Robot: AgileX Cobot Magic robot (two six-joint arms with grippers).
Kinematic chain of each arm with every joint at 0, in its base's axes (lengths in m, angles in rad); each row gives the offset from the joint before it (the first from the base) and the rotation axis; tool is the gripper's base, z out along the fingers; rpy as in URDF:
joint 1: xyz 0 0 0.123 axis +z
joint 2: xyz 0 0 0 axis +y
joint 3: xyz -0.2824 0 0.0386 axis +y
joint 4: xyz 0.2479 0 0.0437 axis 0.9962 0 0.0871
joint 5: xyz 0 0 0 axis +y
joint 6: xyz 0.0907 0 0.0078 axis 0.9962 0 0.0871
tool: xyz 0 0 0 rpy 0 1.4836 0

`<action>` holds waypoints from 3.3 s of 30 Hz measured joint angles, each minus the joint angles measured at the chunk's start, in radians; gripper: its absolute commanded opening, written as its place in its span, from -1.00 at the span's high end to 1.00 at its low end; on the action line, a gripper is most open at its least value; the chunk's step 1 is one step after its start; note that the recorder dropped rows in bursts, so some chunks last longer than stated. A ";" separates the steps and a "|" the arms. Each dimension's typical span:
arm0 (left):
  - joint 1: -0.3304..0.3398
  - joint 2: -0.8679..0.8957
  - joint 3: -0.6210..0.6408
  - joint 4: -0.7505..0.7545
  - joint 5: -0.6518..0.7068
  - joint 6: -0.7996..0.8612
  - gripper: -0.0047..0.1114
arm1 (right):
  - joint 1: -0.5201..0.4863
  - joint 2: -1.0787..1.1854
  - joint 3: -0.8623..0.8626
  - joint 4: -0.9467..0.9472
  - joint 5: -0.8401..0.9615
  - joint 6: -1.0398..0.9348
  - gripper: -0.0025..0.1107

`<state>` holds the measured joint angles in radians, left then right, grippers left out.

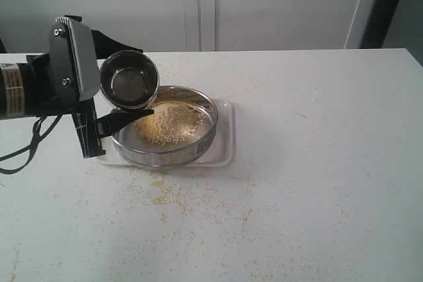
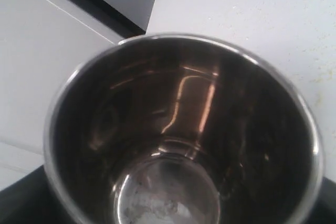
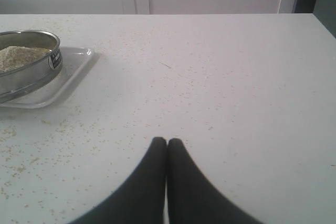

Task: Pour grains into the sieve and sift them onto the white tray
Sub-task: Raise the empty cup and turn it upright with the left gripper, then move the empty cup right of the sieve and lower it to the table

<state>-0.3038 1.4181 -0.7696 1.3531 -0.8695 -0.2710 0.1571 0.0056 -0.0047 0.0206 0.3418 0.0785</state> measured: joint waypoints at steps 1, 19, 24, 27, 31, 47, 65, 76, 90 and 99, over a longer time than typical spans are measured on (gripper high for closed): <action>0.000 -0.002 0.000 0.003 -0.004 0.002 0.92 | 0.000 0.000 0.000 0.000 0.000 0.000 0.96; -0.266 0.148 -0.044 -0.401 0.013 -0.149 0.92 | 0.000 0.000 0.000 0.000 0.000 0.000 0.96; -0.389 0.231 -0.147 -0.521 0.164 -0.183 0.92 | 0.000 0.000 0.000 0.000 0.000 0.000 0.96; -0.454 0.293 -0.219 -0.618 0.252 -0.188 0.92 | 0.000 0.000 0.000 0.000 0.000 0.000 0.96; -0.505 0.378 -0.307 -0.738 0.281 -0.191 0.92 | 0.000 0.000 0.000 0.000 0.000 0.000 0.96; -0.542 0.649 -0.504 -0.810 0.296 -0.220 0.92 | 0.000 0.000 0.000 0.000 0.000 0.000 0.96; -0.542 0.749 -0.541 -0.814 0.290 -0.225 0.92 | 0.000 0.000 0.000 0.000 0.000 0.000 0.96; -0.542 0.787 -0.541 -0.814 0.270 -0.281 0.92 | 0.000 0.000 0.000 0.000 0.000 0.000 0.96; -0.542 0.794 -0.541 -0.789 0.266 -0.294 -0.43 | 0.000 0.000 0.000 0.000 0.000 0.000 0.96; -0.542 0.794 -0.541 -0.787 0.262 -0.305 -0.73 | 0.000 0.000 0.000 0.000 0.000 0.000 0.96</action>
<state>-0.8458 2.2121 -1.3108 0.5660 -0.6080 -0.5756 0.1571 0.0056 -0.0047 0.0206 0.3418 0.0785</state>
